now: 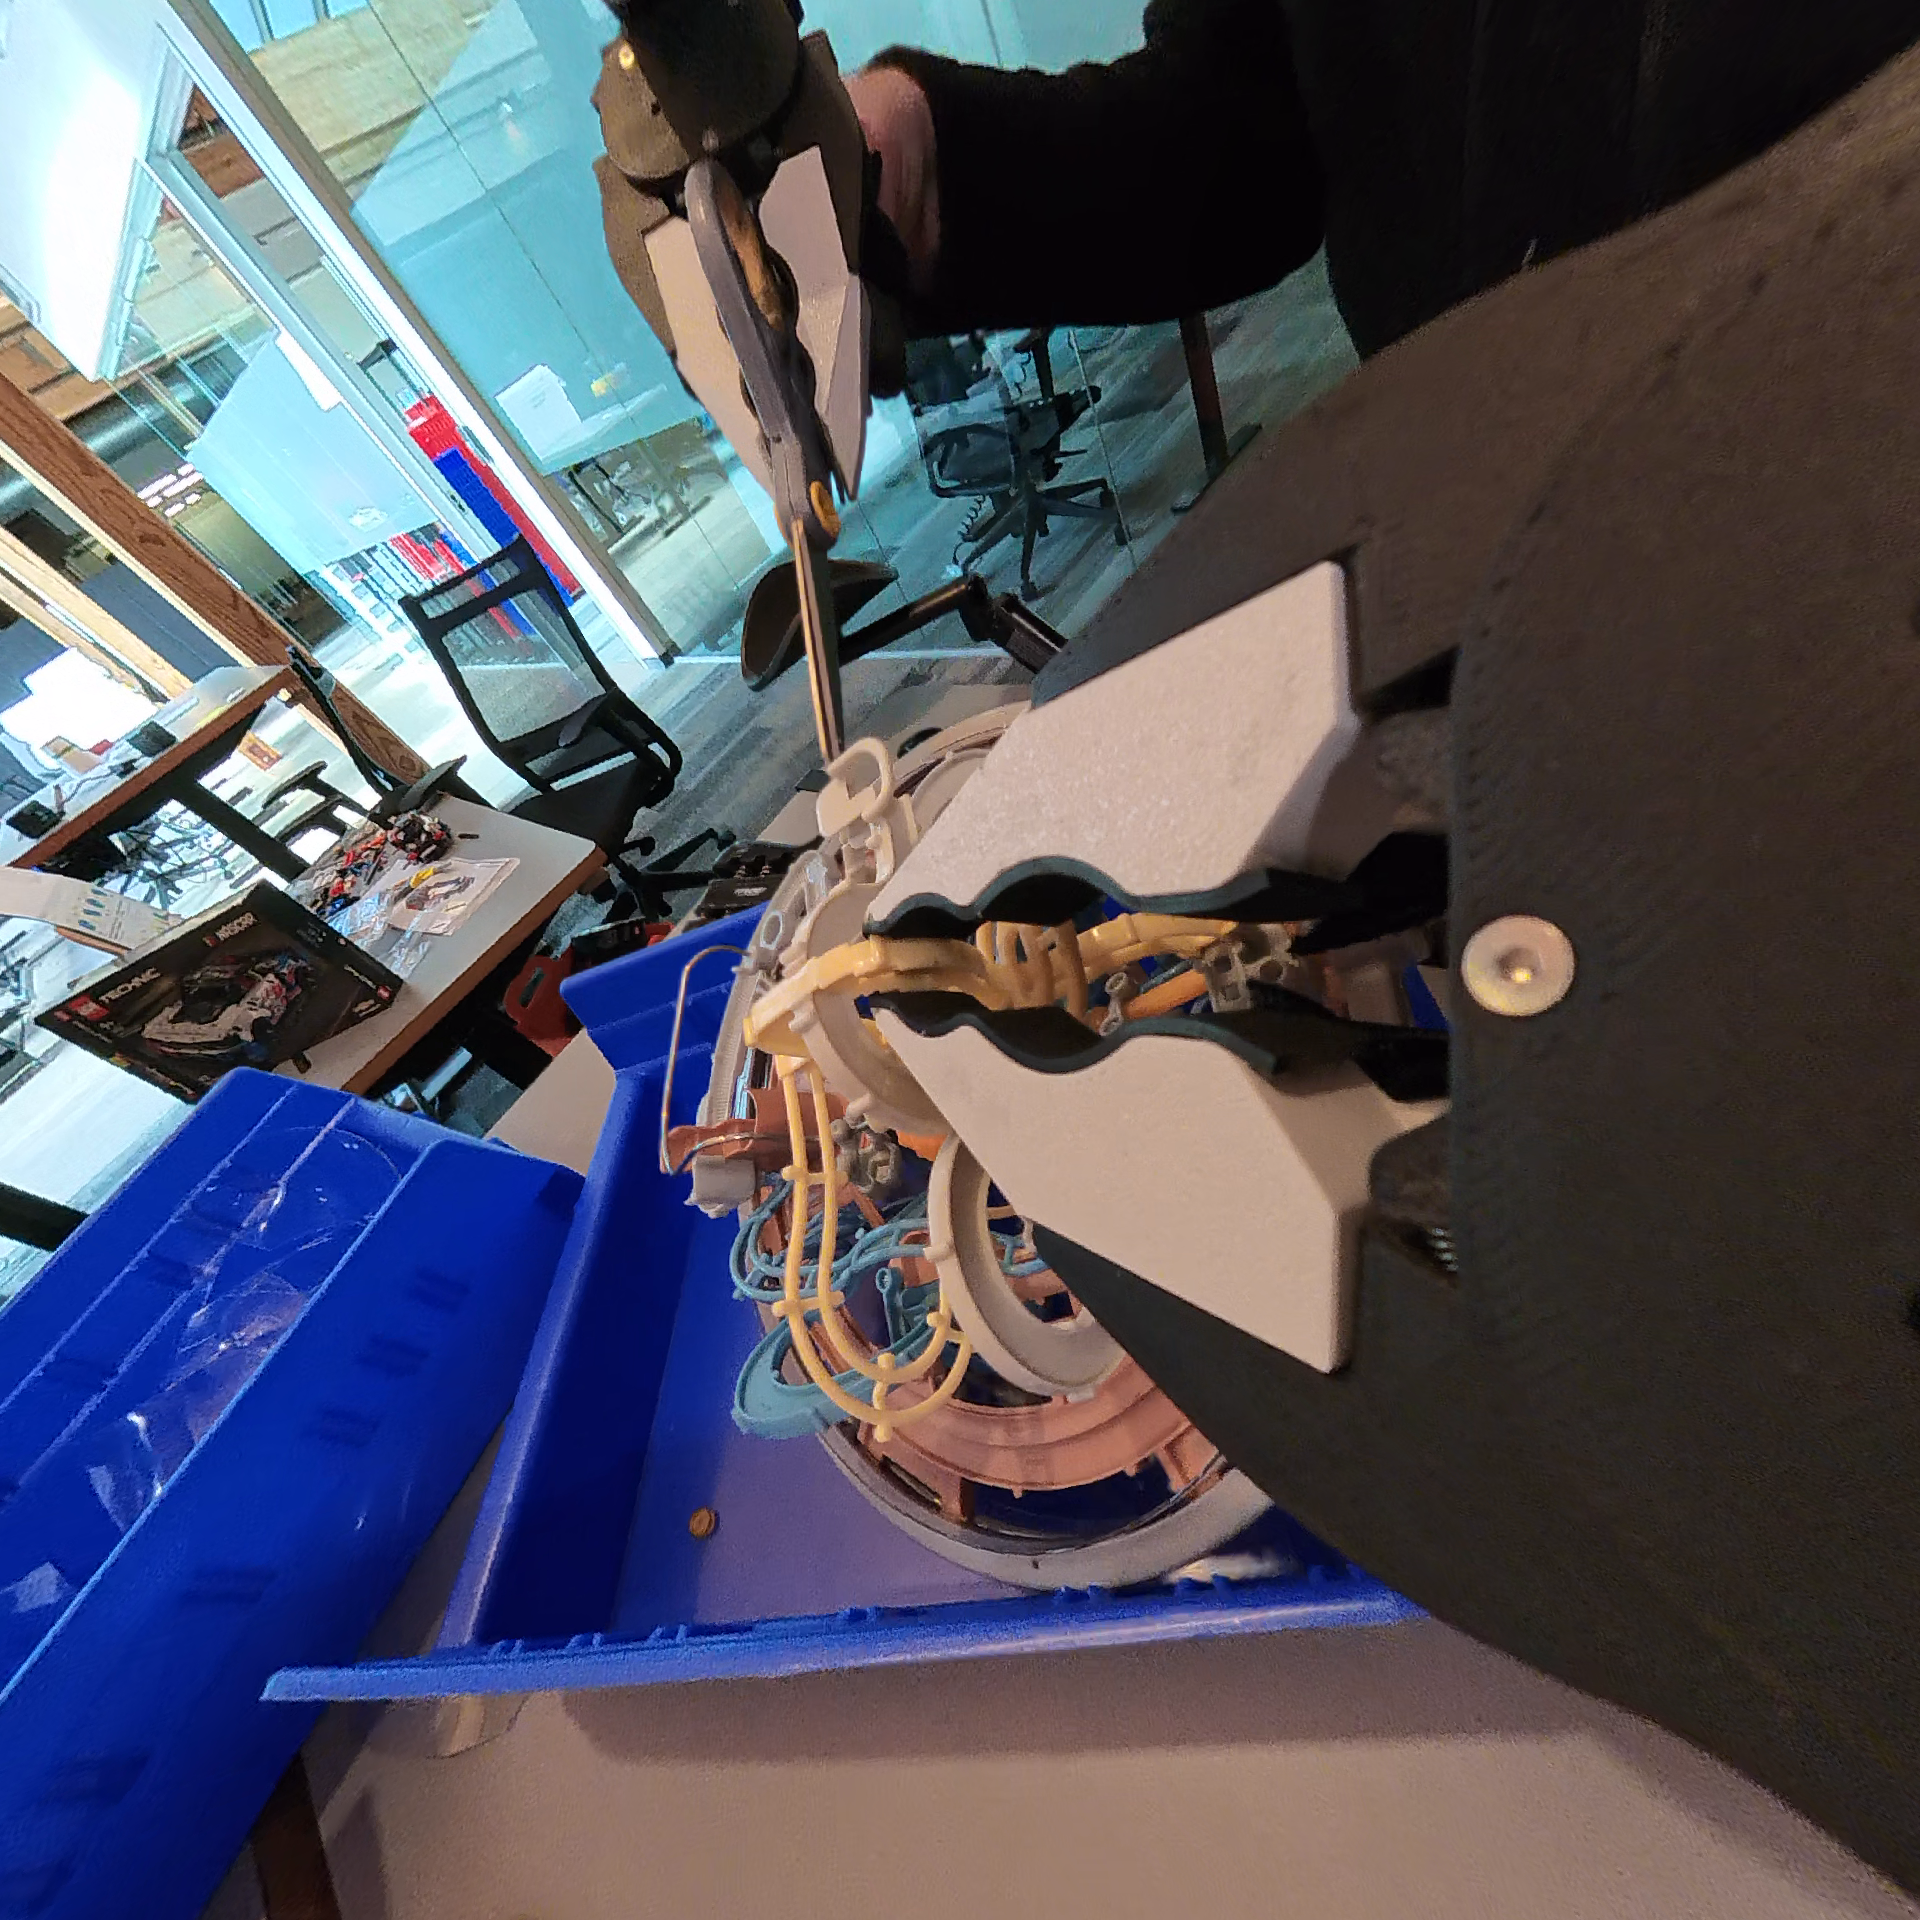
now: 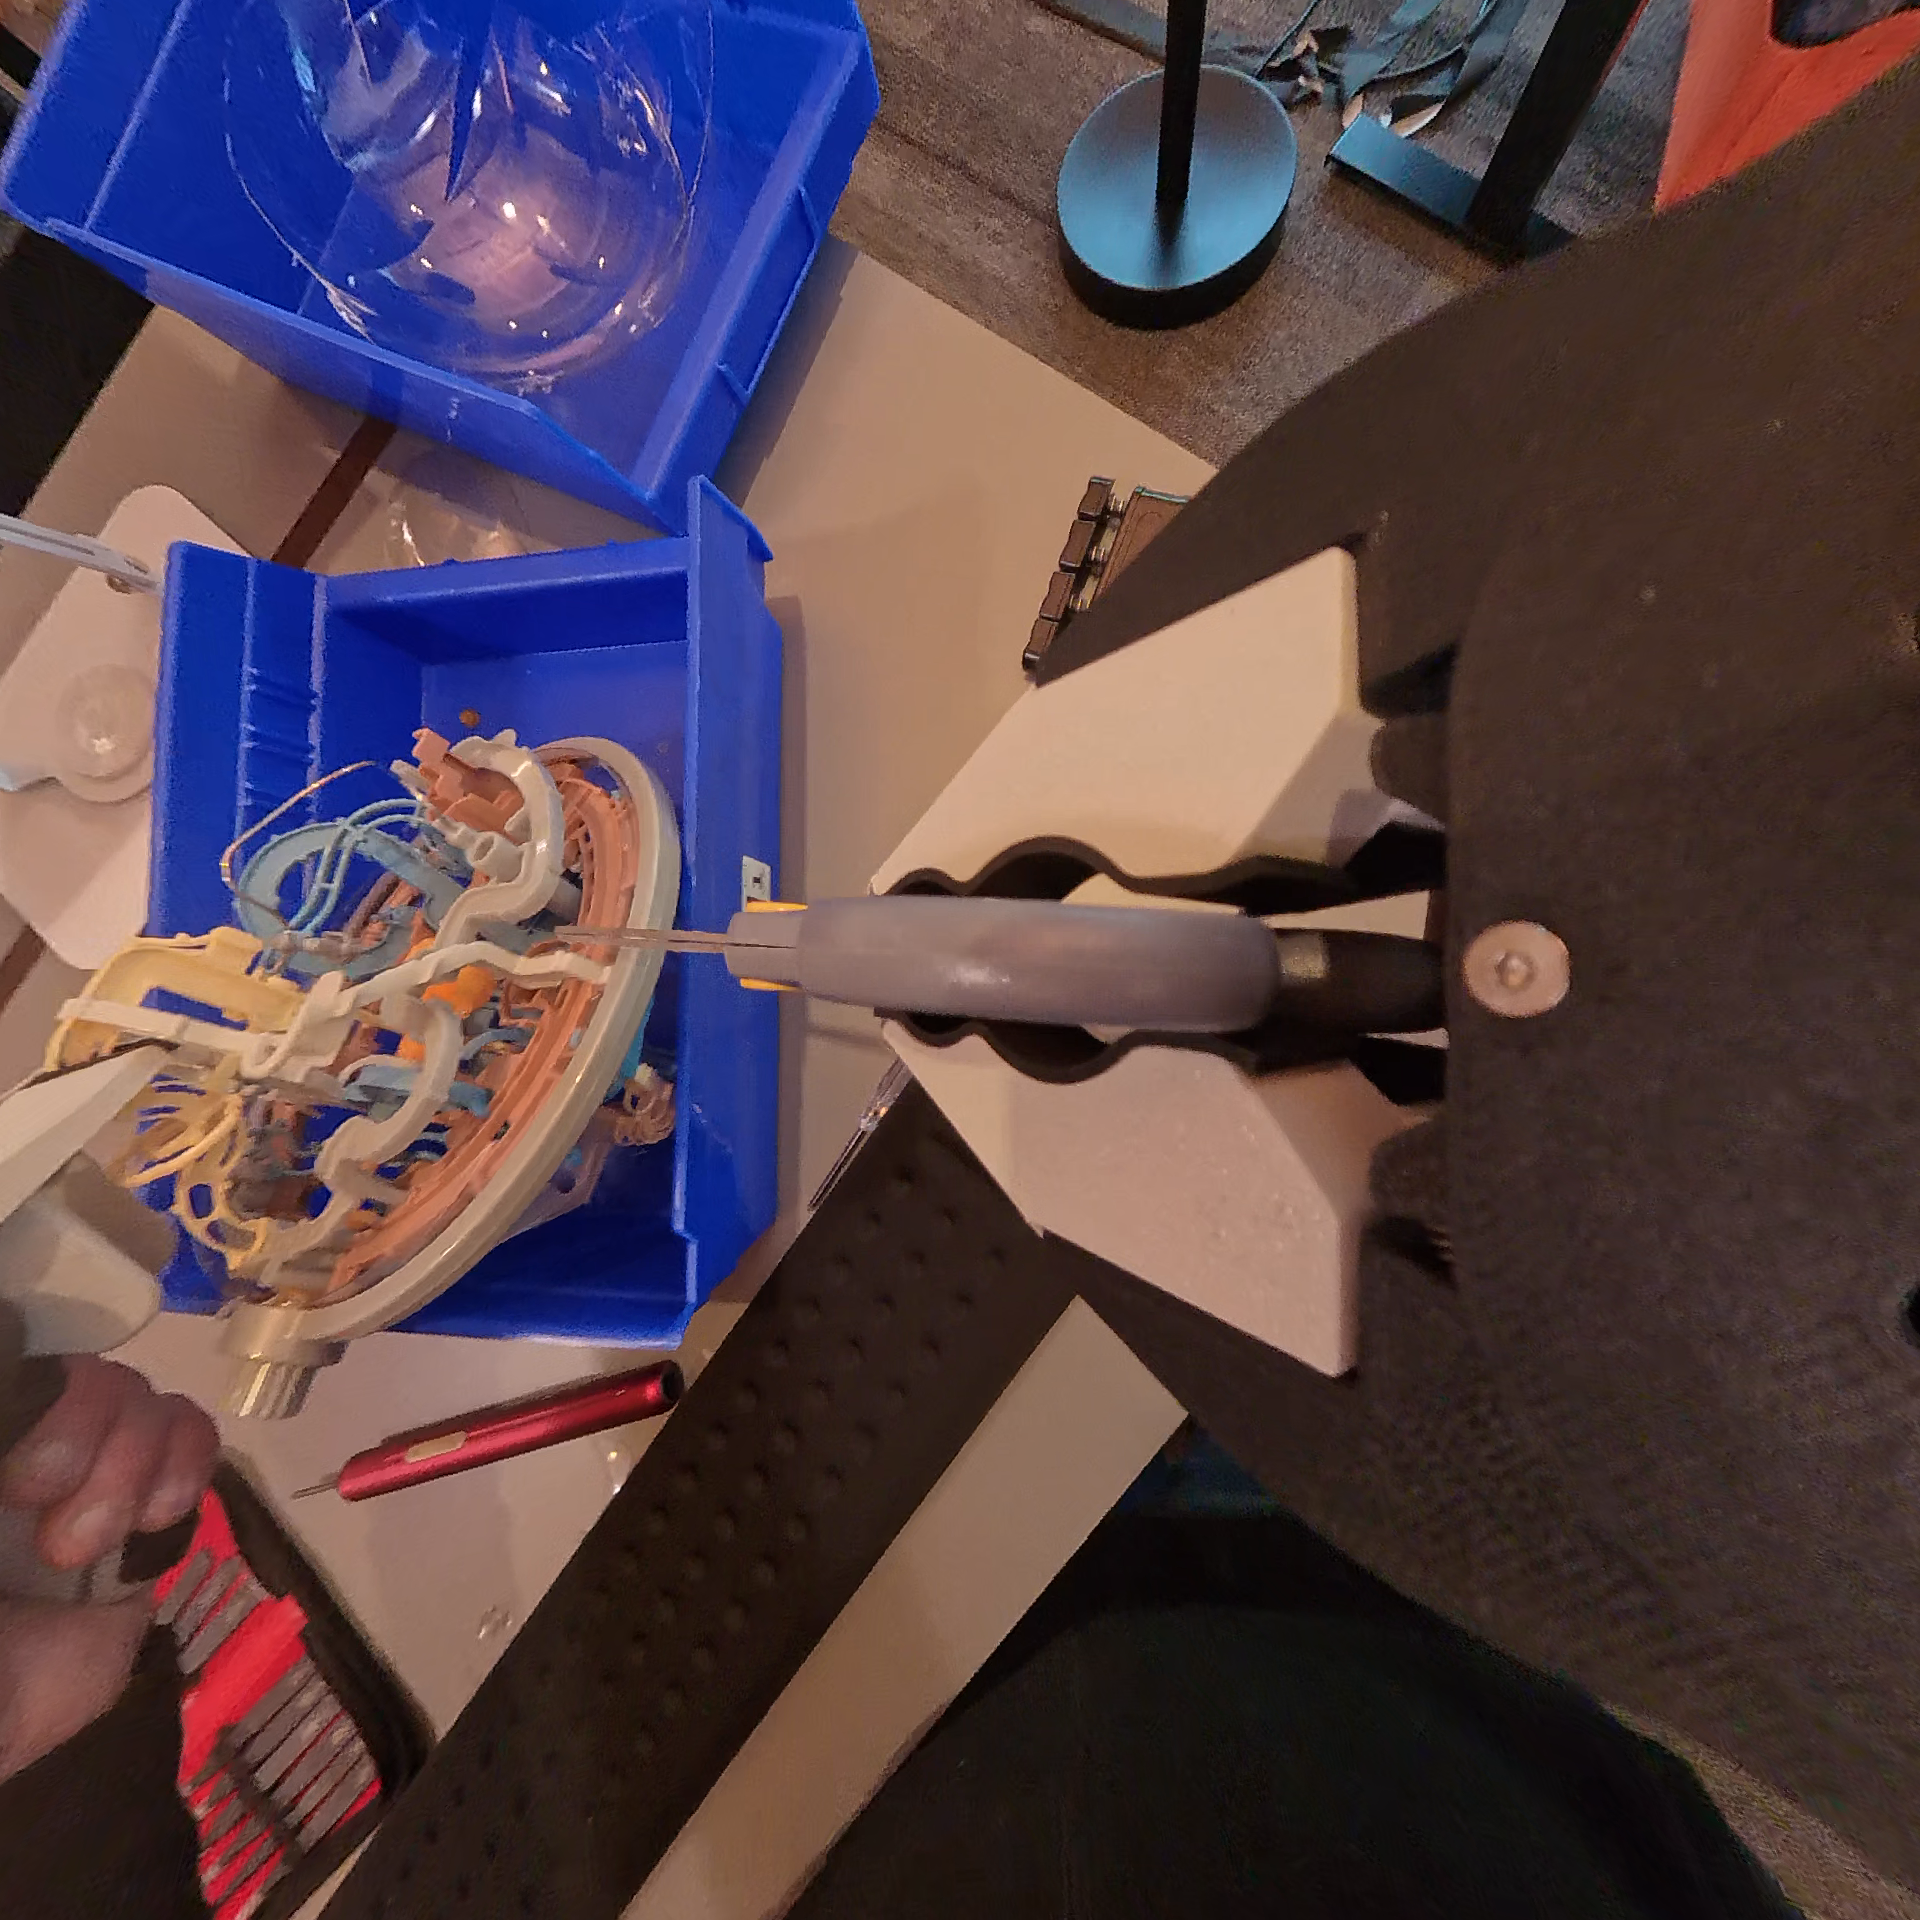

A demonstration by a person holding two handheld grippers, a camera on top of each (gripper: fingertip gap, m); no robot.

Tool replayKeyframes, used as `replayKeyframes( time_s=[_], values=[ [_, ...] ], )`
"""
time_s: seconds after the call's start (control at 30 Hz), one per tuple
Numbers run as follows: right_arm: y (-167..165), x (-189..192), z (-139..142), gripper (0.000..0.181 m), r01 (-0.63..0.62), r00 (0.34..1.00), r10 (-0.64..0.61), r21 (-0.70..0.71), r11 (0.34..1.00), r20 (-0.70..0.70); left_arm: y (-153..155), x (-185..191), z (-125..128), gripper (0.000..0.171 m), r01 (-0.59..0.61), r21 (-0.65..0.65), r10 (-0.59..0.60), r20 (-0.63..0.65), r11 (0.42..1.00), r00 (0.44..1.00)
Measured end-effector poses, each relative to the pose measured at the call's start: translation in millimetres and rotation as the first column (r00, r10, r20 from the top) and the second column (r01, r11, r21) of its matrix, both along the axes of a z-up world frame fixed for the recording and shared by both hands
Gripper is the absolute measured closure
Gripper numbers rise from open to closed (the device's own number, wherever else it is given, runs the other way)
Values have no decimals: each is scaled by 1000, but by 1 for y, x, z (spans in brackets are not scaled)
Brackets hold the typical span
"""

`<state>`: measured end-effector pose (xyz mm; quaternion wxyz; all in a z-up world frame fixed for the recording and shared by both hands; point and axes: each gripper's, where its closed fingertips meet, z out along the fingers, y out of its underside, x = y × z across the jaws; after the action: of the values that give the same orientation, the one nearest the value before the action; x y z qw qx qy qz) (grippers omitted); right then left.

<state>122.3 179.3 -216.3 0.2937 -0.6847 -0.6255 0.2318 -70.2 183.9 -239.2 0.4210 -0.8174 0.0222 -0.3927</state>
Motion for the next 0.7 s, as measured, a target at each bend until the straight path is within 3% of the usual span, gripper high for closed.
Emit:
replayKeyframes(
  time_s=[0.47, 0.7],
  values=[
    [2, -13, -1, 167, -135, 986, 139, -45, 990, 94, -8, -11, -5, 165, 40, 3, -40, 22, 999, 999],
    [9, -23, -3, 167, -125, 989, 127, -29, 992, 82, -9, -19, -9, 165, 44, -1, -44, -9, 999, 999]
  ],
)
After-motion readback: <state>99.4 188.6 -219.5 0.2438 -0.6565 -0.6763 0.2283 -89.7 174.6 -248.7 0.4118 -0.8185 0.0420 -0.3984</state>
